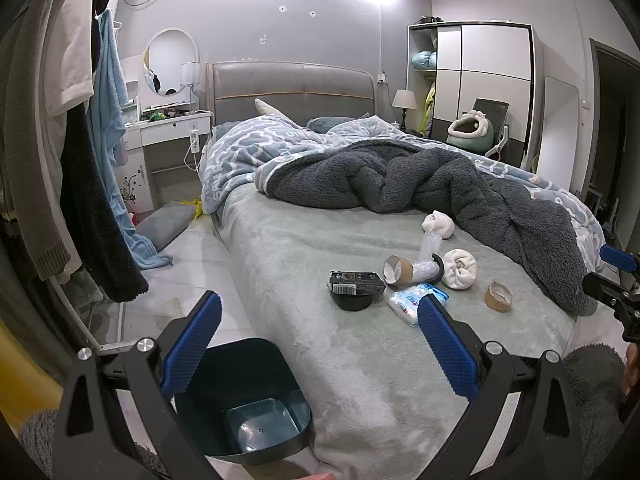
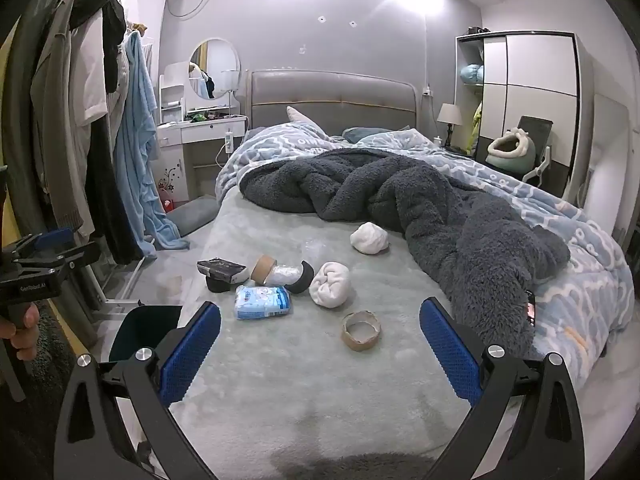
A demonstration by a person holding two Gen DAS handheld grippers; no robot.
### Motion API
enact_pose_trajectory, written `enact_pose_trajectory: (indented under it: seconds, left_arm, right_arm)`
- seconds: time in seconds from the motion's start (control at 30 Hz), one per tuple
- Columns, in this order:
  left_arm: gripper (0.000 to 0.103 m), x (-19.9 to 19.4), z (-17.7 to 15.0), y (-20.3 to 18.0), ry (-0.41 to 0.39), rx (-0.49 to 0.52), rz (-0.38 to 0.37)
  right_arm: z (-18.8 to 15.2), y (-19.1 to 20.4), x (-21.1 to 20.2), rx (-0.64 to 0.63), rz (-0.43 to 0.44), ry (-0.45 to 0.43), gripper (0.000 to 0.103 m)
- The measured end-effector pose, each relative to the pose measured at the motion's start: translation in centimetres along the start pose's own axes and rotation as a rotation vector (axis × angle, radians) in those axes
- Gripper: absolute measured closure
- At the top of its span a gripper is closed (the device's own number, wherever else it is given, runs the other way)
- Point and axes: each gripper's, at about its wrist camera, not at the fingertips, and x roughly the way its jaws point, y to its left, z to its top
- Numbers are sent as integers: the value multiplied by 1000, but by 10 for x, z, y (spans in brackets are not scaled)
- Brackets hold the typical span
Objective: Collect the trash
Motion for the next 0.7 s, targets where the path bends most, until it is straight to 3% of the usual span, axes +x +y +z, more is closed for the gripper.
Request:
enact_pose_trajectory:
  seconds: [0.7]
  left_arm:
    - [3, 1, 0, -2, 1, 2, 3]
  right_arm:
    - [0, -1, 0, 6, 3, 2, 3]
